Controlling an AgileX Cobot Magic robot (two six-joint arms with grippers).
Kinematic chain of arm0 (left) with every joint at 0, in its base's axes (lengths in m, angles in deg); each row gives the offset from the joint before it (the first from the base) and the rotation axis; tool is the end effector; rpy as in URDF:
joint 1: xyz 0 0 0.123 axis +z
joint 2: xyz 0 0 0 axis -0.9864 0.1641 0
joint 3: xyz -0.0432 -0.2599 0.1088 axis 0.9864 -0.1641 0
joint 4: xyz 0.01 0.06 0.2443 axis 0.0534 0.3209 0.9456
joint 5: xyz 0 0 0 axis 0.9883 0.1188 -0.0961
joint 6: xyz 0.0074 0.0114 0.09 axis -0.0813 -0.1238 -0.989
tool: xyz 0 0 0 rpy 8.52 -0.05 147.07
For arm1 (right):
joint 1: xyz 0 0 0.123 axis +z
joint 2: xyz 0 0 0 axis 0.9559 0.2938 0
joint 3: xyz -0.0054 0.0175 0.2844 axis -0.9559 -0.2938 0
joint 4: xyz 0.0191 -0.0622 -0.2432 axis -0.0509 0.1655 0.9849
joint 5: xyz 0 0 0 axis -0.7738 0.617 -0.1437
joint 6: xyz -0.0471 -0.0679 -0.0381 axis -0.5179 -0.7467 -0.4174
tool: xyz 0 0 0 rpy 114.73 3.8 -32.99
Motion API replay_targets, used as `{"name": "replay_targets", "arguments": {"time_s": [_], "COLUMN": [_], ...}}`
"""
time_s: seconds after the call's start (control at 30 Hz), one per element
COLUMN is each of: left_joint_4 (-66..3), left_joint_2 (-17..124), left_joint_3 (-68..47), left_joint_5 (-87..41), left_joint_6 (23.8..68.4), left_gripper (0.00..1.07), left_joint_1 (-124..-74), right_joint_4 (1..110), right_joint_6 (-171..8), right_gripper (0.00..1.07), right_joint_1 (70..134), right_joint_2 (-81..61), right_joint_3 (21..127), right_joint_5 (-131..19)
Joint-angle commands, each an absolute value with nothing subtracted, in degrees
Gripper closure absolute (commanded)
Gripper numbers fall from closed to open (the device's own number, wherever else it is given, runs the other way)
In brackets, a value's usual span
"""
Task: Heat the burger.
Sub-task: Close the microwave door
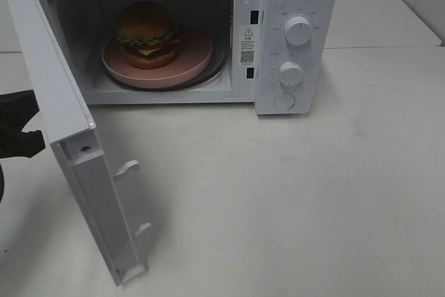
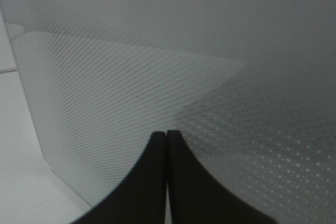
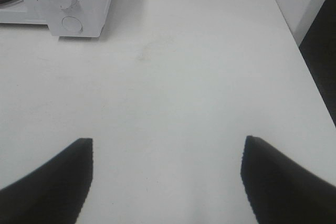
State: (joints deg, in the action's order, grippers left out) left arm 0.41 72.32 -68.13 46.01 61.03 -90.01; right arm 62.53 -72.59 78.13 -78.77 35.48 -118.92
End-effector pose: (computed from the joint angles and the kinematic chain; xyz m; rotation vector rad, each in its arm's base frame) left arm 0.2112 -0.0588 0.1601 0.3096 1.7782 -0.3687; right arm -0.0047 -0.0094 0.2811 -0.0148 2.0067 -0.0303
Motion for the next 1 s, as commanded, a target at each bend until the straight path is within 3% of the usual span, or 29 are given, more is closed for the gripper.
{"name": "replay_targets", "arguments": {"time_s": [0.03, 0.13, 0.2, 0.47, 0.77, 1.0], "left_joint_4": [-6.18, -7.27, -13.0, -25.32, -33.63, -44.63], "left_joint_2": [73.47, 73.87, 75.3, 79.94, 84.3, 85.27], "left_joint_3": [-67.5, -67.5, -67.5, -66.35, -61.48, -53.97], "left_joint_5": [49.27, 49.79, 51.51, 53.63, 53.46, 48.18], "left_joint_6": [57.59, 56.9, 54.67, 52.66, 50.83, 42.98], "left_gripper": [1.07, 1.07, 1.07, 1.07, 1.07, 1.07], "left_joint_1": [-95.34, -96.25, -100.21, -107.94, -114.93, -120.72], "right_joint_4": [62.7, 62.7, 62.7, 62.7, 62.7, 62.7], "right_joint_6": [-72.36, -72.36, -72.36, -72.36, -72.36, -72.36], "right_gripper": [0.32, 0.32, 0.32, 0.32, 0.32, 0.32], "right_joint_1": [77.67, 77.67, 77.67, 77.67, 77.67, 77.67], "right_joint_2": [-80.37, -80.37, -80.37, -80.37, -80.37, -80.37], "right_joint_3": [35.53, 35.53, 35.53, 35.53, 35.53, 35.53], "right_joint_5": [-118.86, -118.86, -118.86, -118.86, -118.86, -118.86]}}
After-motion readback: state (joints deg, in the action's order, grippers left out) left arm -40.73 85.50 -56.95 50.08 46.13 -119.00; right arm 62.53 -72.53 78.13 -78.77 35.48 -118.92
